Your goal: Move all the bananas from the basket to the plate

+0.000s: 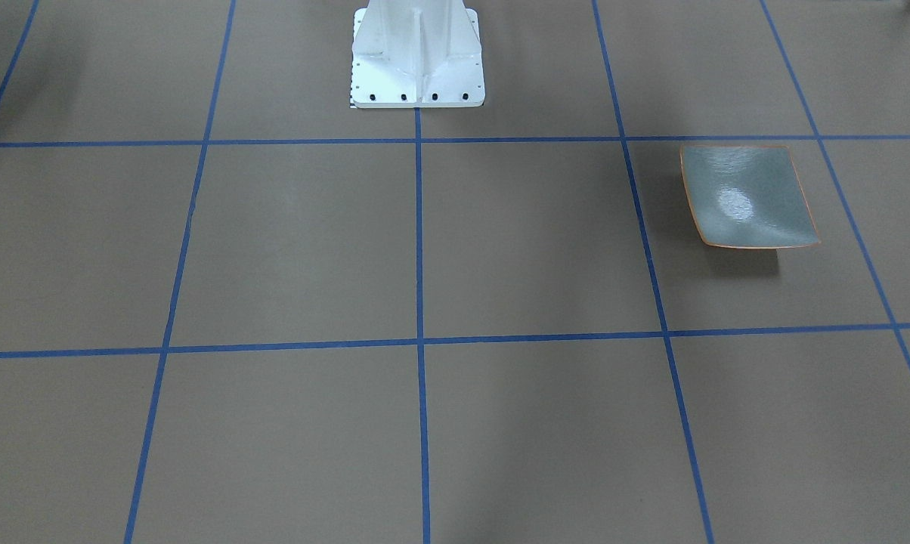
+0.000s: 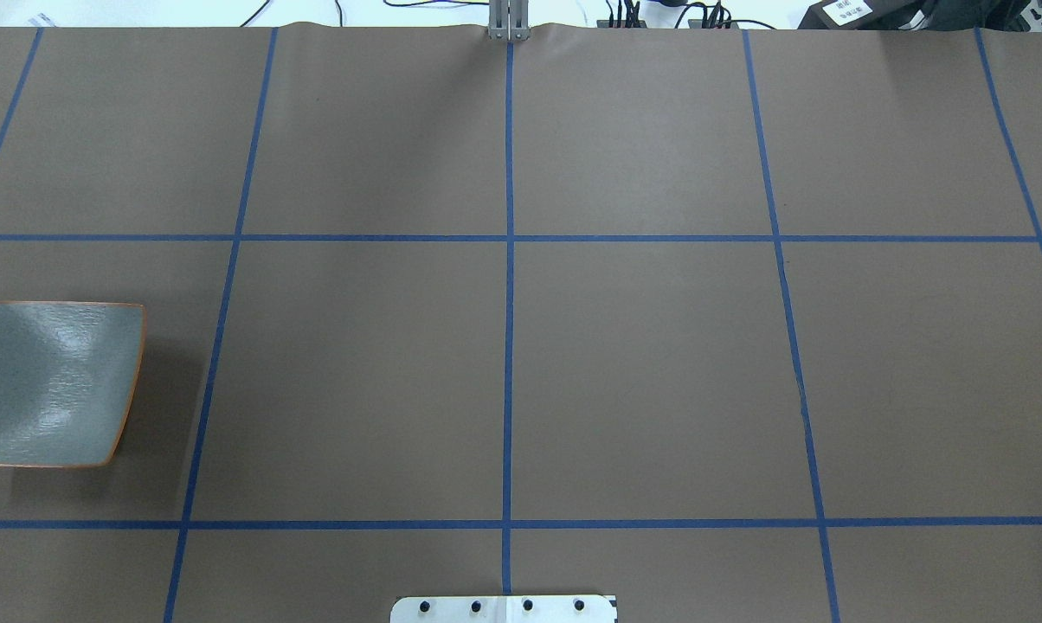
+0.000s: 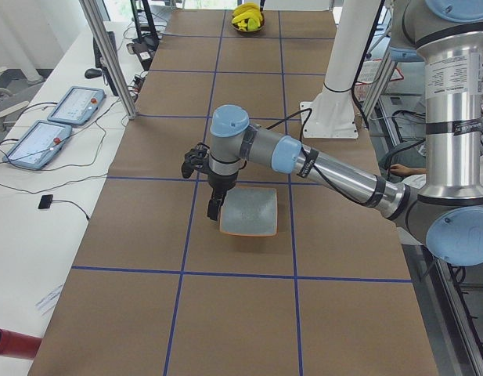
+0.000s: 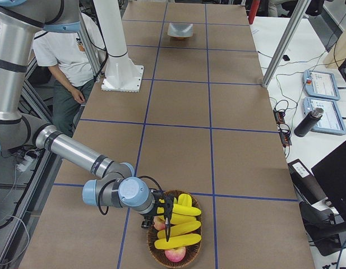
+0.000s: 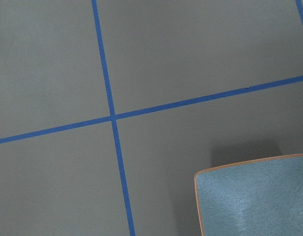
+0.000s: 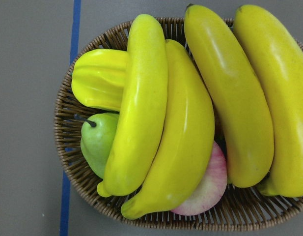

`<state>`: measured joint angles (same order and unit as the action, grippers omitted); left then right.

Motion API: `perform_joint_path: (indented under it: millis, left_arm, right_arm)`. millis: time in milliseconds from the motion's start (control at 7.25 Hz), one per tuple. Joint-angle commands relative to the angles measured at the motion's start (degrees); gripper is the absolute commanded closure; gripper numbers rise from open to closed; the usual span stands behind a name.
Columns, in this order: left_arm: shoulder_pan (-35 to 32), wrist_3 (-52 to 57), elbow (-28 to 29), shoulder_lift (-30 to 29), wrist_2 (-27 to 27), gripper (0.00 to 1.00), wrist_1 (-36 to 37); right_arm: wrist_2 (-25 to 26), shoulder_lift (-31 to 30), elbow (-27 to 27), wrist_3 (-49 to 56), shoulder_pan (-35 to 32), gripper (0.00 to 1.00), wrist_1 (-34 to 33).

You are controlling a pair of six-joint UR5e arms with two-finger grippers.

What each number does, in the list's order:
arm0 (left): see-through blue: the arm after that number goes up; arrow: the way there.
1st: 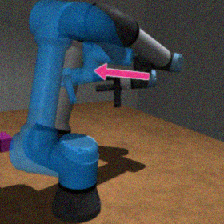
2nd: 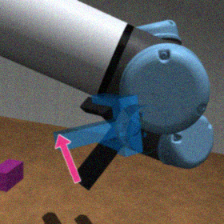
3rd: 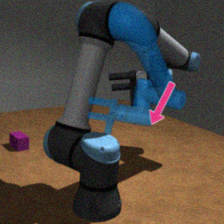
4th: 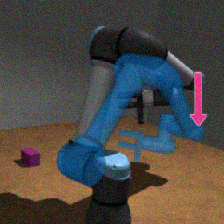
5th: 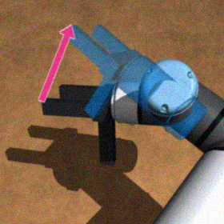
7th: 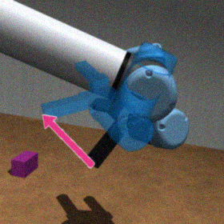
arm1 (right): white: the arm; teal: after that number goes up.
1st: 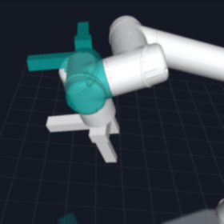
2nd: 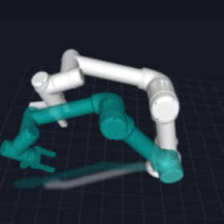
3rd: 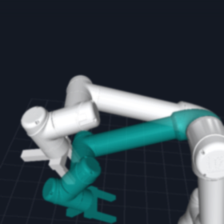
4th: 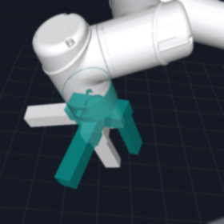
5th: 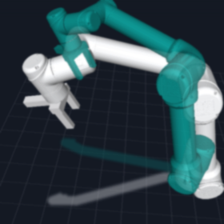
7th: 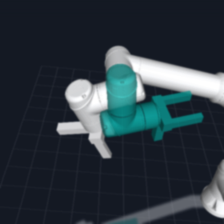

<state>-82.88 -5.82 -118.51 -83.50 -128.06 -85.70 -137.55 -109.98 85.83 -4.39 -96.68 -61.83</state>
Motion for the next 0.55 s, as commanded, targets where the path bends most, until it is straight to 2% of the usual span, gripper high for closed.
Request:
perform_joint_path:
  millis: [0,414]
  left_arm:
    - [0.00,0.02,0.21,0.00,0.00,0.01,0.01]
    - [-0.09,0.02,-0.05,0.09,0.00,0.01,0.01]
  right_arm:
    - [-0.44,1.08,-3.99,-0.97,0.00,0.17,3.97]
    - [-0.53,1.78,-4.01,-4.22,0.00,0.18,4.17]
